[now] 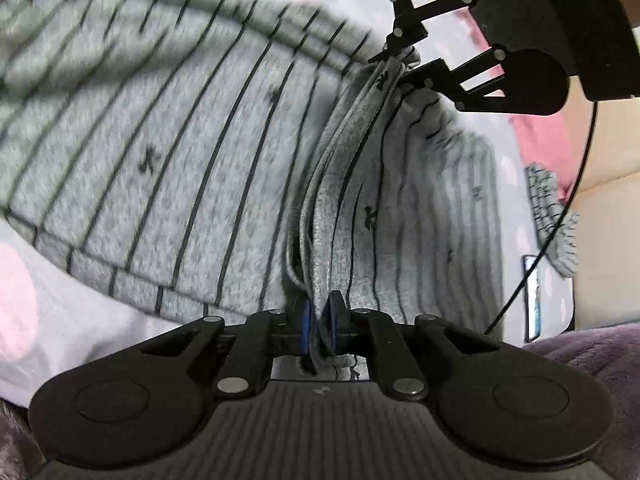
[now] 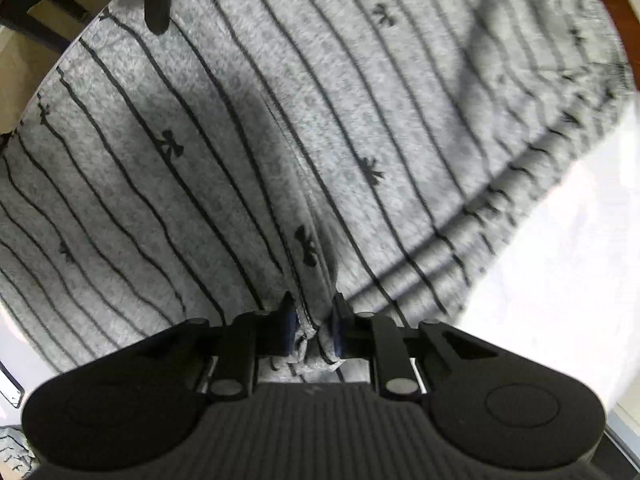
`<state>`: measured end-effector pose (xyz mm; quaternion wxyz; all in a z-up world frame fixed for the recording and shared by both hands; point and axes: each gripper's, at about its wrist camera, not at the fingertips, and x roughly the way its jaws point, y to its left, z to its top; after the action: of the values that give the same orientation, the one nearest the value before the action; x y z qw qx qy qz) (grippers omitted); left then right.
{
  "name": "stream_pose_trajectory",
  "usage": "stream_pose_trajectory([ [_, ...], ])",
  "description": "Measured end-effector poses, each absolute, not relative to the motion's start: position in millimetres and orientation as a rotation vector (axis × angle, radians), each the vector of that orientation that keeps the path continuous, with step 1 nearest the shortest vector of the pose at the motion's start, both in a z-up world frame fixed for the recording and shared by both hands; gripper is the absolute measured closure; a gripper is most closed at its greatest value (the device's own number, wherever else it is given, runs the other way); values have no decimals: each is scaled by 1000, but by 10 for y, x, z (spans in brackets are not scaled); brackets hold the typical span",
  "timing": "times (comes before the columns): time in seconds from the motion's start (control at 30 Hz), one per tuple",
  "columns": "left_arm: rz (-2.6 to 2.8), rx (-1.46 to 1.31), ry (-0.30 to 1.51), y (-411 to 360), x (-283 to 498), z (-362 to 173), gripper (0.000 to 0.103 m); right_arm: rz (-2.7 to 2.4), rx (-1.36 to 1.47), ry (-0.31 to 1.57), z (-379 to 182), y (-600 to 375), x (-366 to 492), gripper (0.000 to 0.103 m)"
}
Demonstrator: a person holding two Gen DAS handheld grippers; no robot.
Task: Fold clothes
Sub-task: 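Lift the garment edge with both grippers, fold it over, then release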
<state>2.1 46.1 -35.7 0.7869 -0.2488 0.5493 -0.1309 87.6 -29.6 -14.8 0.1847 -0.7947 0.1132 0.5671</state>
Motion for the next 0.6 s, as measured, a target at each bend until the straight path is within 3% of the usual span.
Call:
stream_pose_trajectory([
  [0.37, -250, -451, 973, 1189, -195, 432, 97, 1397, -2197, 172, 719, 110, 593, 84],
  [0.6, -145, -409, 969, 1947, -171, 766, 97, 1418, -2116, 17, 781, 742, 609, 84],
])
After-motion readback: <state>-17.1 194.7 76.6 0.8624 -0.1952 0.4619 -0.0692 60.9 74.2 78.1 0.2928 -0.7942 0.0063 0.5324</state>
